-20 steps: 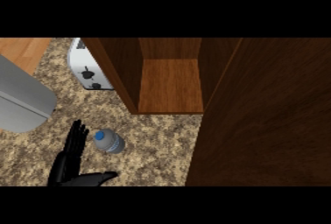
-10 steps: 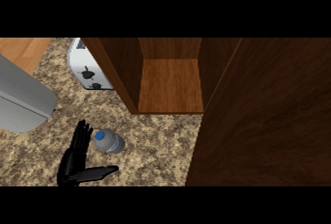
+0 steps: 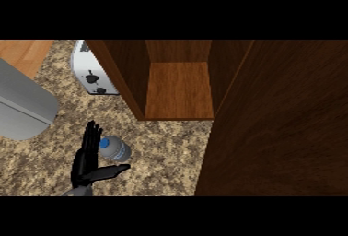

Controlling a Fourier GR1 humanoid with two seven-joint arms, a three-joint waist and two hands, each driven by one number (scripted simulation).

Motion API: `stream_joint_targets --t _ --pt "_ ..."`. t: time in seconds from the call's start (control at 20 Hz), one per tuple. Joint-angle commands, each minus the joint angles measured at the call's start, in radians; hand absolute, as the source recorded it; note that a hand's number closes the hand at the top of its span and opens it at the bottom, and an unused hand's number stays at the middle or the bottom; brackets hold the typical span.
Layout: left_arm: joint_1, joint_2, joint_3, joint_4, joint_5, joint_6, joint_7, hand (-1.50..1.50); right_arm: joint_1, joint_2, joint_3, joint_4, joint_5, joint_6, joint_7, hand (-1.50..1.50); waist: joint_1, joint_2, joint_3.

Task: Pick up the bottled water, place it into the cabinet and close the cabinet

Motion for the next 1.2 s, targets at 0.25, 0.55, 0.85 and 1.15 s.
stream_joint_targets --t 0.25,0.55,0.85,1.15 --pt "-0.120 -0.029 0.025 0.190 0.010 -0.025 -0.161 1.50 0.053 -0.034 0.006 -0.099 0.070 0.007 0.009 -1.50 0.000 0.000 0.001" --pt "-0.175 -0.012 -0.007 0.232 -0.017 -0.058 -0.150 1.50 -0.006 -0.026 0.031 -0.128 0.110 -0.016 0.073 -1.50 0.001 -0.001 0.000" --pt "-0.219 -0.030 -0.080 0.210 -0.149 0.124 -0.244 1.50 0.018 -0.038 0.045 -0.086 0.089 -0.028 0.034 -1.50 -0.002 -0.001 0.000" --pt "-0.281 0.033 -0.090 0.264 -0.177 0.066 -0.272 1.50 0.092 -0.050 0.123 -0.074 0.134 -0.050 -0.051 -1.50 -0.006 -0.001 0.000"
